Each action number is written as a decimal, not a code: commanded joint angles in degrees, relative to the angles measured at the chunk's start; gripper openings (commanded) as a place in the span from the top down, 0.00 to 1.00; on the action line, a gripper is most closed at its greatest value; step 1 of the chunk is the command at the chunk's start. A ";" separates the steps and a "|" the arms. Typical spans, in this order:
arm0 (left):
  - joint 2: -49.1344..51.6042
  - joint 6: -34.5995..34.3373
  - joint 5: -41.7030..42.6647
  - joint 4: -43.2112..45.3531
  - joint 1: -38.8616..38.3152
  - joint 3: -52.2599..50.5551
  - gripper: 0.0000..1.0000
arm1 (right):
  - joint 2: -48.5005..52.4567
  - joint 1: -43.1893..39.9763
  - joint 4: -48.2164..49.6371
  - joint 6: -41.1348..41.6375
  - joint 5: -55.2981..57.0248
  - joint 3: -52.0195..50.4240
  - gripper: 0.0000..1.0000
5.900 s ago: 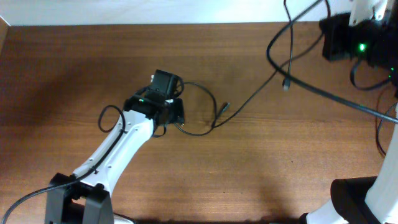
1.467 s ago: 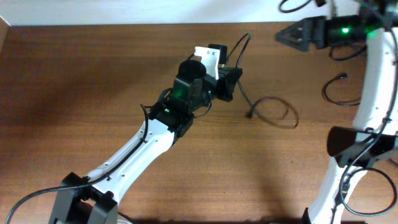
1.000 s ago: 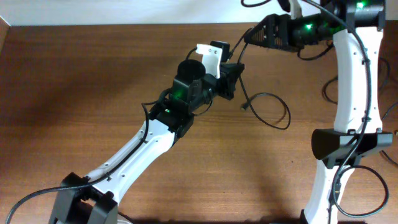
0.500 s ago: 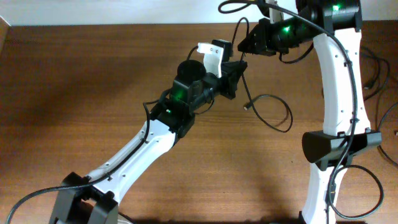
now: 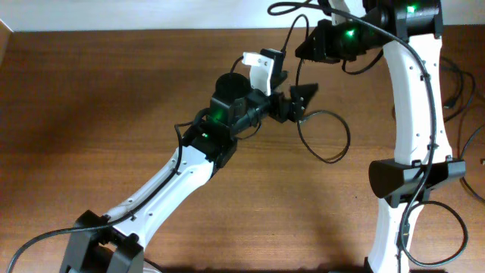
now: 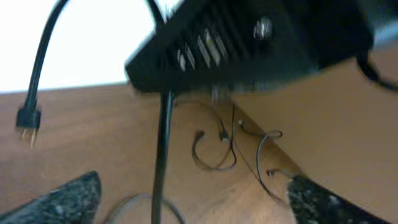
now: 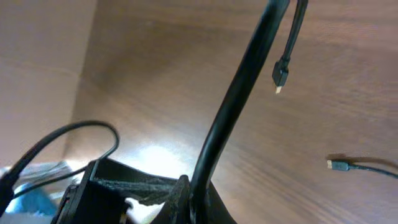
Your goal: Untangle cables
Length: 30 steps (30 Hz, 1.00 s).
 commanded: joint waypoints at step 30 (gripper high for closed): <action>-0.98 8.48 -4.20 -43.60 0.07 0.39 0.01 | -0.02 -12.74 30.36 -0.04 16.26 2.43 0.92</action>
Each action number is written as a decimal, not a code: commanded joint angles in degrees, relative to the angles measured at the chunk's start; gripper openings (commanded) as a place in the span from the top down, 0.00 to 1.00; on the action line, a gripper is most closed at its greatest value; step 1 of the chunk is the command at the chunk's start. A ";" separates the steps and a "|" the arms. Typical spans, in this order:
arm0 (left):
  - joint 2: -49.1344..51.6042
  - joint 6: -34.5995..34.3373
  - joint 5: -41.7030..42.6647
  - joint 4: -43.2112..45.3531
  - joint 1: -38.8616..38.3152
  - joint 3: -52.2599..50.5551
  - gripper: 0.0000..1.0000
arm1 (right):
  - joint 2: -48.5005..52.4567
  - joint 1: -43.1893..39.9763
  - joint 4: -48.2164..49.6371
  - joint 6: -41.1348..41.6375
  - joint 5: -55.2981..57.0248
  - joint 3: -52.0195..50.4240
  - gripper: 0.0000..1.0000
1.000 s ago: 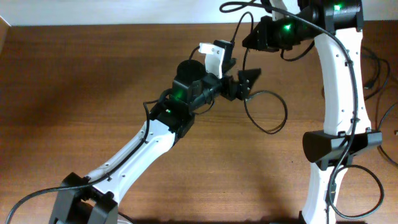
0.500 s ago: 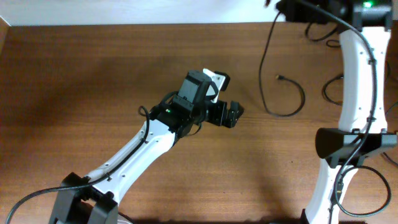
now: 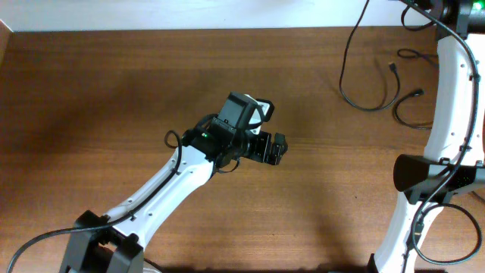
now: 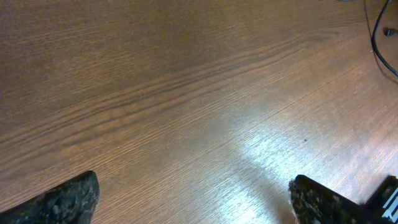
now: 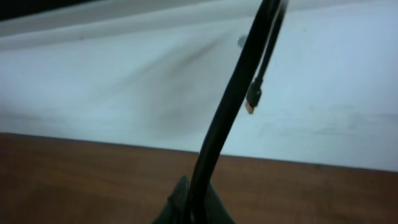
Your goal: Untangle cables
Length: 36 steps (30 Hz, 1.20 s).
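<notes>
My right gripper (image 5: 193, 204) is shut on a thick black cable (image 5: 231, 102) that rises steeply from its fingers against the white wall. A small plug (image 5: 253, 103) dangles beside it. In the overhead view that arm reaches past the back right corner and its gripper is cut off by the frame. The black cable (image 3: 347, 76) hangs down from there and loops on the table. My left gripper (image 3: 273, 149) is open over bare wood at the table's middle, nothing between its fingers (image 4: 68, 200).
More thin black cables (image 3: 408, 100) with small plugs lie curled at the back right near the right arm's white link (image 3: 447, 114). A cable end (image 4: 380, 43) shows at the upper right of the left wrist view. The wall runs along the table's back edge.
My right gripper has moved from the back middle to the far back right corner, still holding the black cable, and the loop went with it. My left gripper moved back to the table's middle, with no cable between its fingers.
</notes>
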 commanded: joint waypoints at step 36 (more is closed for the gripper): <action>-0.96 1.11 -0.42 -0.22 0.07 0.31 0.01 | -0.02 0.24 -9.64 -0.17 4.31 -3.32 0.01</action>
